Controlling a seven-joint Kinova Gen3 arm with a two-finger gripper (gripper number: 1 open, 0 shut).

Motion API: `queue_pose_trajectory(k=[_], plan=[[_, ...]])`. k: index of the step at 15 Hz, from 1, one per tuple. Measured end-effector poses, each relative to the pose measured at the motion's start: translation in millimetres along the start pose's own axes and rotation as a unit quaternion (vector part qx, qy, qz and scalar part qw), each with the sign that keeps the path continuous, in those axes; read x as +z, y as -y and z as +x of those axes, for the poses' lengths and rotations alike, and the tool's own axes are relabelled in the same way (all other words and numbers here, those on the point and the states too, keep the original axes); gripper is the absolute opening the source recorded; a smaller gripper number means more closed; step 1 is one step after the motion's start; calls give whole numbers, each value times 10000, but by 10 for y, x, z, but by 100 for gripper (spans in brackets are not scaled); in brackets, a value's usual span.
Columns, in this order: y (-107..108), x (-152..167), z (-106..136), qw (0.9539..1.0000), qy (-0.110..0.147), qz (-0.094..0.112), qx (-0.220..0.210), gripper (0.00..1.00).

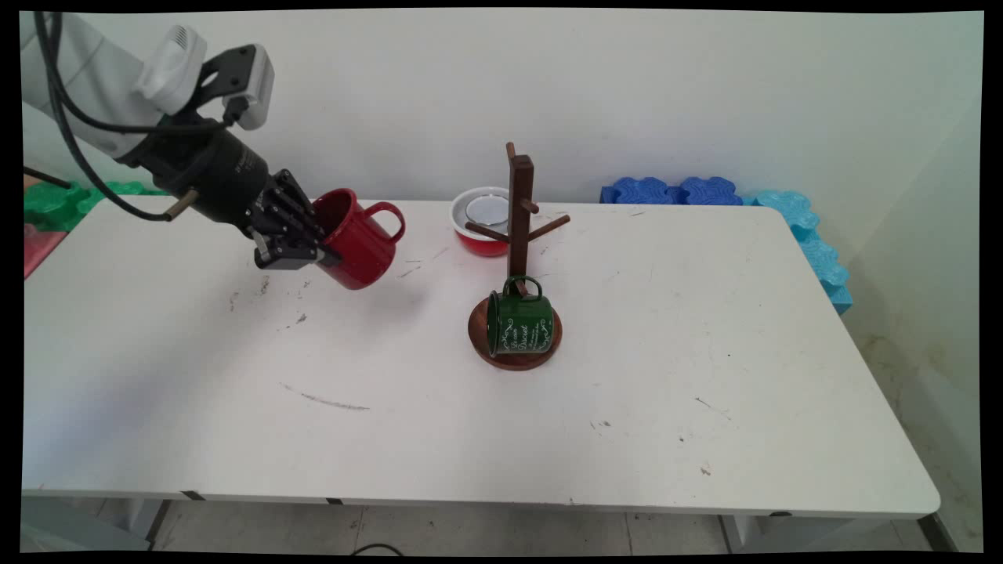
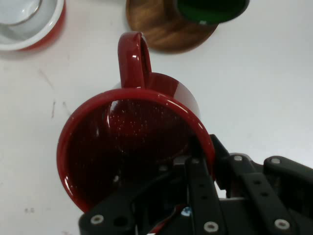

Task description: Place the picked object on the table

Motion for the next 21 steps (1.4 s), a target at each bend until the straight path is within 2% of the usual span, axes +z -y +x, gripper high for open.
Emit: queue_pose_trajectory(k=[5,10,21], plan=[[182,183,-133,9991,257,146,316,0],[352,483,-255,9962,498,232,668,0],[658,1040,-368,9892,786,329,1190,0]])
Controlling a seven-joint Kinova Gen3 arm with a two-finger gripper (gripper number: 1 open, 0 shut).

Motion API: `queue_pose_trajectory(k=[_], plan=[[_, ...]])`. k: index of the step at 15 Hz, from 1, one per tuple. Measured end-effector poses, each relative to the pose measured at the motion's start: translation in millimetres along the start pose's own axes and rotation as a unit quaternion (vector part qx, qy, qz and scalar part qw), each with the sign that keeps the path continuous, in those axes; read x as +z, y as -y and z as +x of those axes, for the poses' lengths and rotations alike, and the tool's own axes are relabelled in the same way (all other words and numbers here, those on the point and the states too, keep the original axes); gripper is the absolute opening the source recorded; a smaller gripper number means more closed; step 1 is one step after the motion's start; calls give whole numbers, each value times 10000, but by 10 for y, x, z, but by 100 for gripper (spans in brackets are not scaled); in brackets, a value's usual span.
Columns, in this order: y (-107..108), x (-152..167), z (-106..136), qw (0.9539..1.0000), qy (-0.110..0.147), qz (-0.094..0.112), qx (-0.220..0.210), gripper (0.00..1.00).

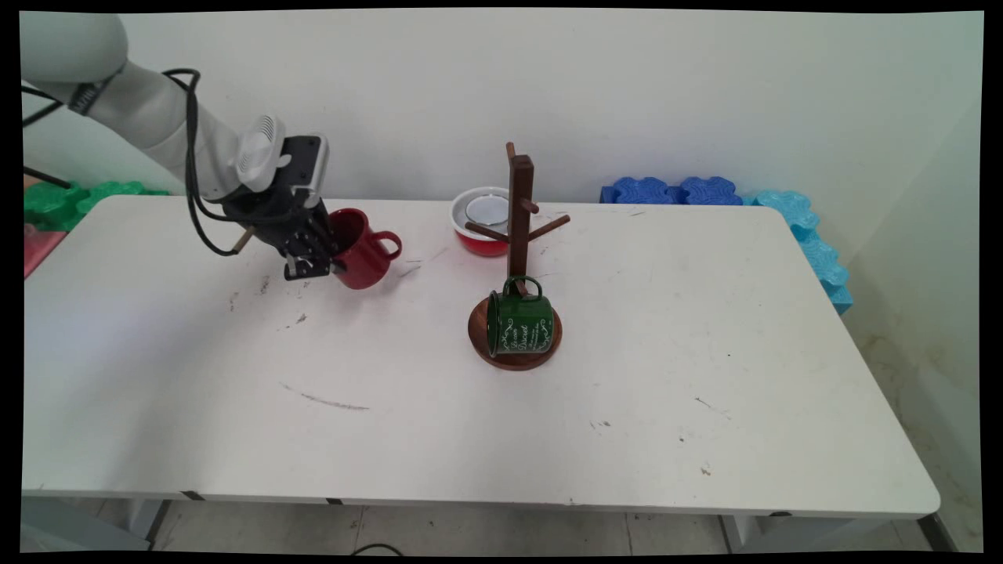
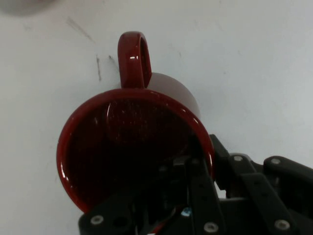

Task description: Place the picked object on the table

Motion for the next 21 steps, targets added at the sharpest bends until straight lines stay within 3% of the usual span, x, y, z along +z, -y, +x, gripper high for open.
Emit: queue_pose_trajectory(k=[21], plan=[[76,362,-71,9993,210,-128,282,0]])
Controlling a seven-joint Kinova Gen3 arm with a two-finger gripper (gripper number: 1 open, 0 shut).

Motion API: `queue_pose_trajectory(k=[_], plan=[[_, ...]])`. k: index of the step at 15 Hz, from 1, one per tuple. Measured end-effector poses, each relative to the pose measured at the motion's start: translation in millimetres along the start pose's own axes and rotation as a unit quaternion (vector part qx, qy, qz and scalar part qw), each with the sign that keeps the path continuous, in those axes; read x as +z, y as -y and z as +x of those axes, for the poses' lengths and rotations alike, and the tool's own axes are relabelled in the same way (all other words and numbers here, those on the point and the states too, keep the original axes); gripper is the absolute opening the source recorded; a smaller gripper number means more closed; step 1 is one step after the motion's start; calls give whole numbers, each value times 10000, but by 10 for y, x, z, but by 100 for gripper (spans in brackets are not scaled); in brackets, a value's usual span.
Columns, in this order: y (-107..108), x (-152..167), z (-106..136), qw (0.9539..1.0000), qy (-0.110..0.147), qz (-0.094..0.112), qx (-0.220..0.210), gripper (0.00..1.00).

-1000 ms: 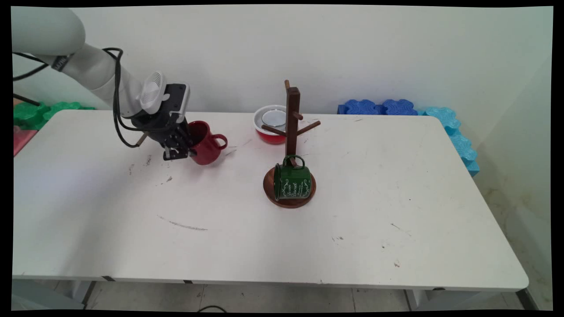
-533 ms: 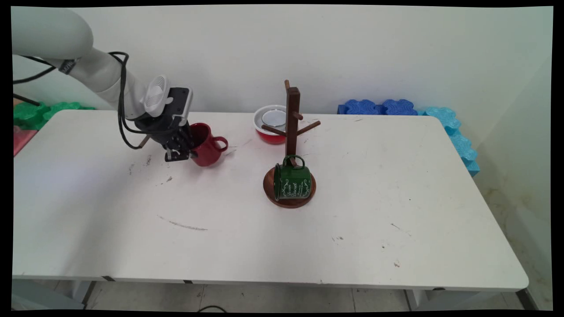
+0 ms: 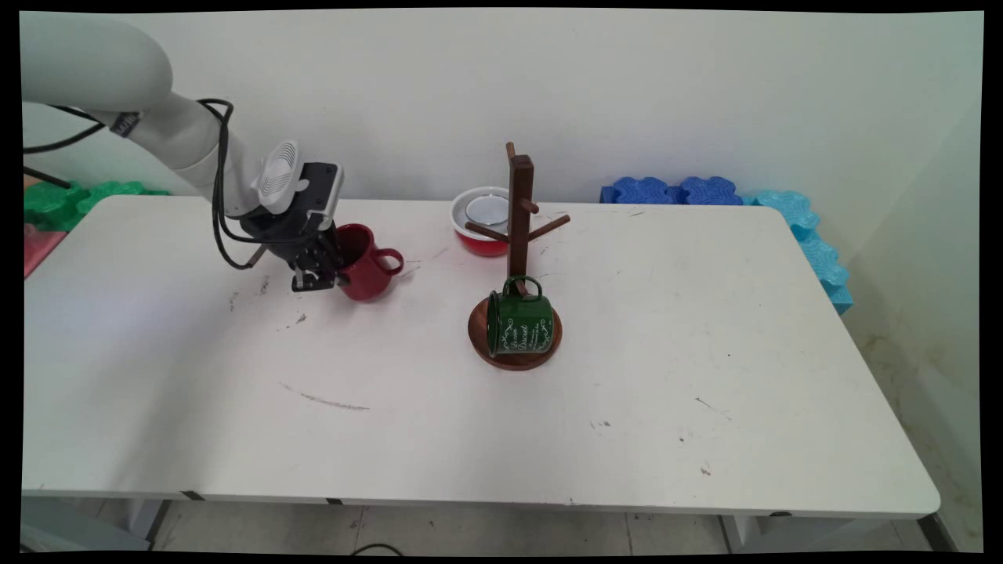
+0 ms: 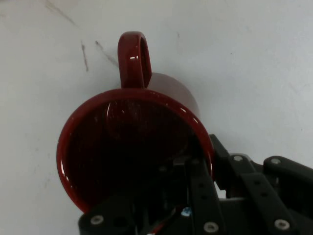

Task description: Place the picked object on the table

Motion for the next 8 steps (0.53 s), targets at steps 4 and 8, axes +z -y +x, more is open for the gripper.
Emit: queue_pose_trajectory(k=[4,8], plan=[[-15,19,-24,10000,29,-32,21,0],[-39,41,-55,10000,60,-64,37,100]])
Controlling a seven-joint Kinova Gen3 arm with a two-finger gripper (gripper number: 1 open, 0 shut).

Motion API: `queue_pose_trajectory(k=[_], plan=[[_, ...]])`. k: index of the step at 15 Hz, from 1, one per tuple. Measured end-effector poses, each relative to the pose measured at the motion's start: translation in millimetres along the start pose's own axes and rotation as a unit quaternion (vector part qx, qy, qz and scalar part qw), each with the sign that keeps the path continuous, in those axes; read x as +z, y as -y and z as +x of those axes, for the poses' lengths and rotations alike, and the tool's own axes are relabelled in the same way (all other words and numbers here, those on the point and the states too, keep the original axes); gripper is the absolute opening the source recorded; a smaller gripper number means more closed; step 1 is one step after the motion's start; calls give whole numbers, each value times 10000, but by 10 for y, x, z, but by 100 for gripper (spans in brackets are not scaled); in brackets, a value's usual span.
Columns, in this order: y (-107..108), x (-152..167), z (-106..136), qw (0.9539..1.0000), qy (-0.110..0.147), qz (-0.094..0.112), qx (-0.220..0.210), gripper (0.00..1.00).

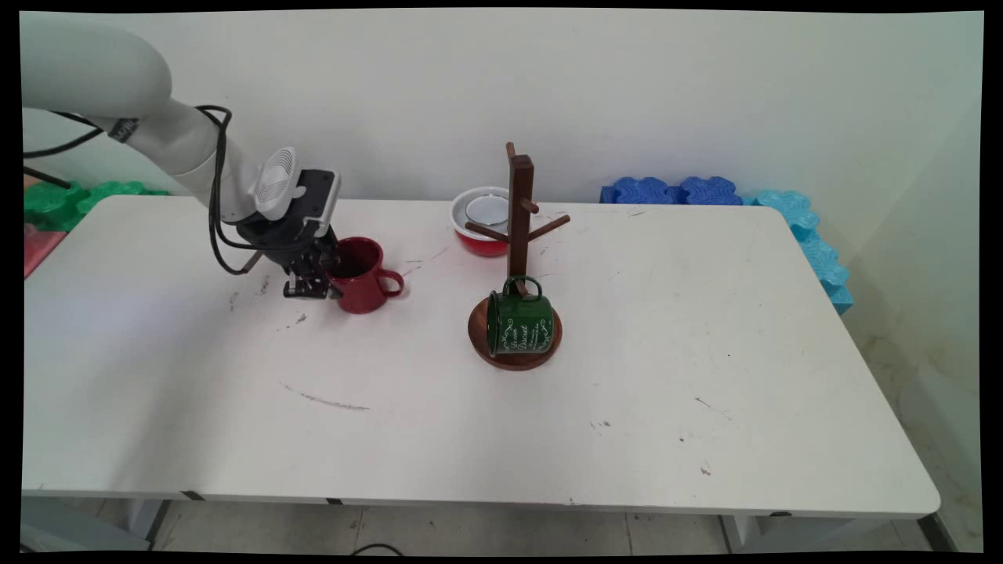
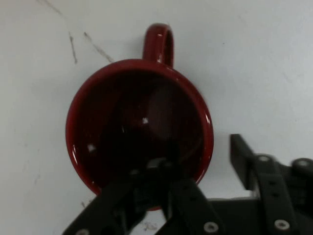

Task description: Place the picked object on the table

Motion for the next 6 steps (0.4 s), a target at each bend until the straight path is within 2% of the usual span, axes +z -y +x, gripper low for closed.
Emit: queue_pose_trajectory(k=[6], plan=[[-29,18,-24,10000,19,-18,29,100]])
